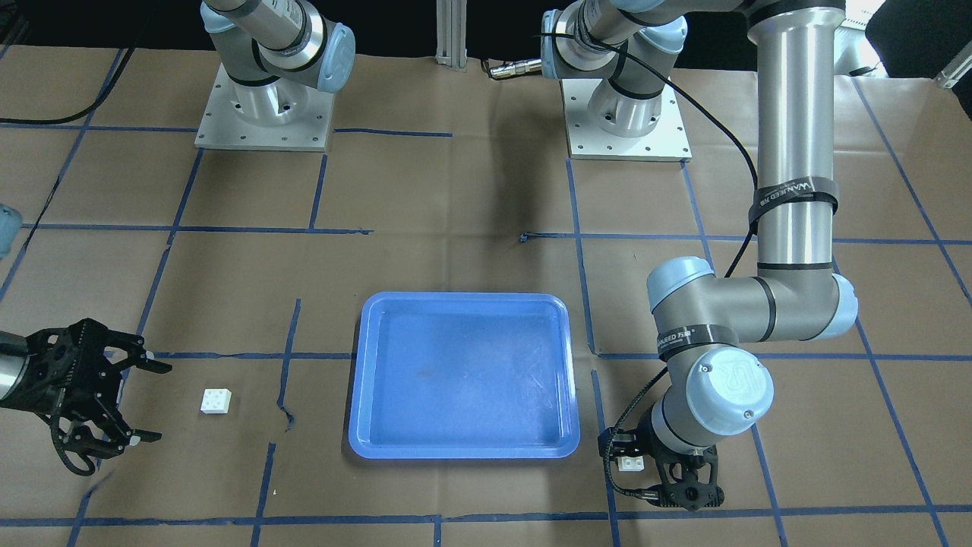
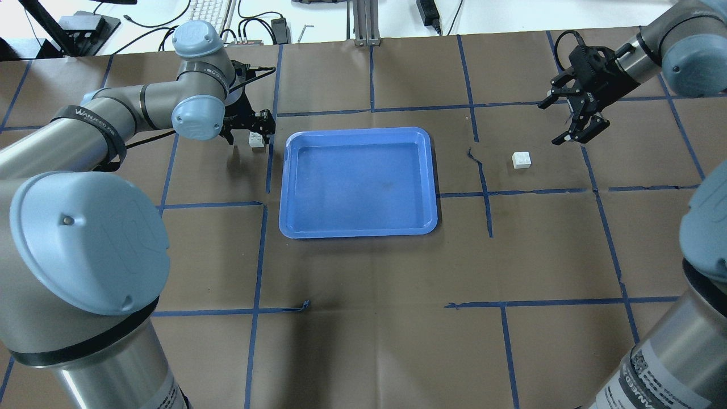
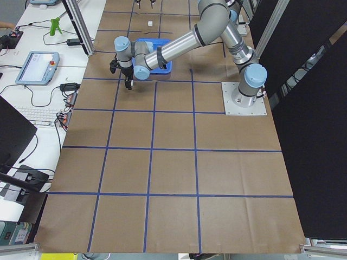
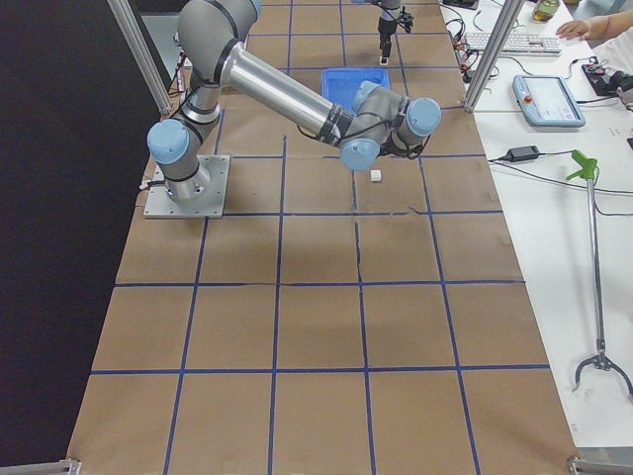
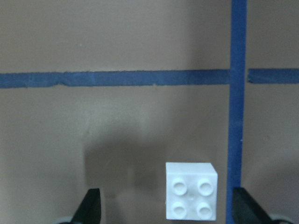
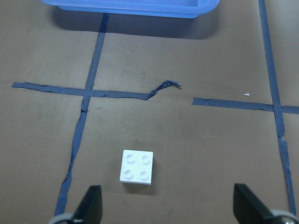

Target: Assemble white blocks and place on blue tray

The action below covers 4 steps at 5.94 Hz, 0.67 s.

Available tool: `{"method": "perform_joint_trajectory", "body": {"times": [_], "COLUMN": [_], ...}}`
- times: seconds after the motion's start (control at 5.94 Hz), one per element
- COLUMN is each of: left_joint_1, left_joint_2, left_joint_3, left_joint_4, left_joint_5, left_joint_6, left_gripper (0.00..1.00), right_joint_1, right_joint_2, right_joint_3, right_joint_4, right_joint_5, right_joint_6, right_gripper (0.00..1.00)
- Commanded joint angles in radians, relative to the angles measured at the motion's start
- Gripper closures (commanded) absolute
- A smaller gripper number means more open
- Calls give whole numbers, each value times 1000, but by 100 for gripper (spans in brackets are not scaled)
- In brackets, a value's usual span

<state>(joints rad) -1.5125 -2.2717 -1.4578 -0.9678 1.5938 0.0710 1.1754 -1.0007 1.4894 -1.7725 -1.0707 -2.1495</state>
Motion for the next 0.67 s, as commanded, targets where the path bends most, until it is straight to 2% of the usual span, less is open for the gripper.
{"method": "perform_joint_trajectory", "body": {"times": [0.0,0.17,0.34,0.5], "left_joint_1": [0,0,0,0], "left_joint_2": [0,6,9,27], "left_joint_3": [-6,-4,-4,-1], "left_joint_4": [15,15,14,11], "left_joint_5": [0,0,2,2], "left_joint_6": [4,24,26,80], "left_gripper": [48,68,85,90], "right_joint_1": [-7,-7,-7,-7], "right_joint_2": [27,27,25,24], "right_joint_3": [90,153,193,206], "right_joint_4": [-66,-153,-189,-189], "right_joint_5": [37,37,35,35], "right_joint_6": [-18,-16,-15,-10], "right_gripper": [0,0,0,0]}}
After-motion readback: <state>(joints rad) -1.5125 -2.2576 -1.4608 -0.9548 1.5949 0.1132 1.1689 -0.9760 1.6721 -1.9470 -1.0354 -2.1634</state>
